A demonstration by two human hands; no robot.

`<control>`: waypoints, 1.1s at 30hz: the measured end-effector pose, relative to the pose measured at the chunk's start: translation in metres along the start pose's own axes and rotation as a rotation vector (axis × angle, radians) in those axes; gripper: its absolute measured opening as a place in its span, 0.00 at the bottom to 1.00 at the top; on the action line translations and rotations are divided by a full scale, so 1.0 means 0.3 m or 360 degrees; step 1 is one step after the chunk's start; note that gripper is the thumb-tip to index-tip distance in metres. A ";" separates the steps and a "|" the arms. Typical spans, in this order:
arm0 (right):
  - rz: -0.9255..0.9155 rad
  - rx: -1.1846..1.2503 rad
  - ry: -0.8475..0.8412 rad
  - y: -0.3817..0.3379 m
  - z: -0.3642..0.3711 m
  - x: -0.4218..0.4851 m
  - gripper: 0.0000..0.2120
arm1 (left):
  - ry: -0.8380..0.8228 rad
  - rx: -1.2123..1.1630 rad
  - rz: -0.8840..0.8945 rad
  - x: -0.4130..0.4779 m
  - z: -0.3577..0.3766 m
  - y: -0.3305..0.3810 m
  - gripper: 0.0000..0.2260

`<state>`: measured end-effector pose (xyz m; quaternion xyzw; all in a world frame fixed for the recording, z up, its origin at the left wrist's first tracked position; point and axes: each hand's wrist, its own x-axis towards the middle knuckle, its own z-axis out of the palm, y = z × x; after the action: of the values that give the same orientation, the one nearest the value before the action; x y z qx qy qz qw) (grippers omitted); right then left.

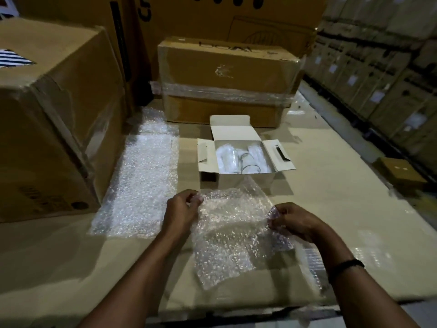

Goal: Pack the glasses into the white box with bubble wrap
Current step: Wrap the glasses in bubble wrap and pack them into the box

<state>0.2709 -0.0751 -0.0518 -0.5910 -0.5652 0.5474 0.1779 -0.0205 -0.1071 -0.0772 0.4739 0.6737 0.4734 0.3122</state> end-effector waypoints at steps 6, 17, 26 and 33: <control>0.0121 -0.0130 0.0254 0.046 -0.113 -0.025 0.10 | 0.0022 0.0062 0.0231 -0.035 0.132 0.031 0.06; -0.0043 -0.0720 0.0383 0.057 -0.189 -0.001 0.12 | -0.0660 0.1425 0.0658 -0.098 0.230 -0.008 0.30; -0.0475 -0.1012 0.0416 -0.103 -0.038 -0.071 0.19 | -0.0621 0.1447 0.0560 -0.062 0.128 -0.051 0.26; -0.0260 -0.1004 0.0232 -0.113 0.214 -0.018 0.18 | -0.0146 0.1078 0.0611 -0.070 0.129 -0.095 0.23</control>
<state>0.2016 -0.0958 -0.0429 -0.6073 -0.7380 0.2858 0.0693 0.0108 -0.1163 -0.1180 0.6882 0.6762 0.2523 0.0738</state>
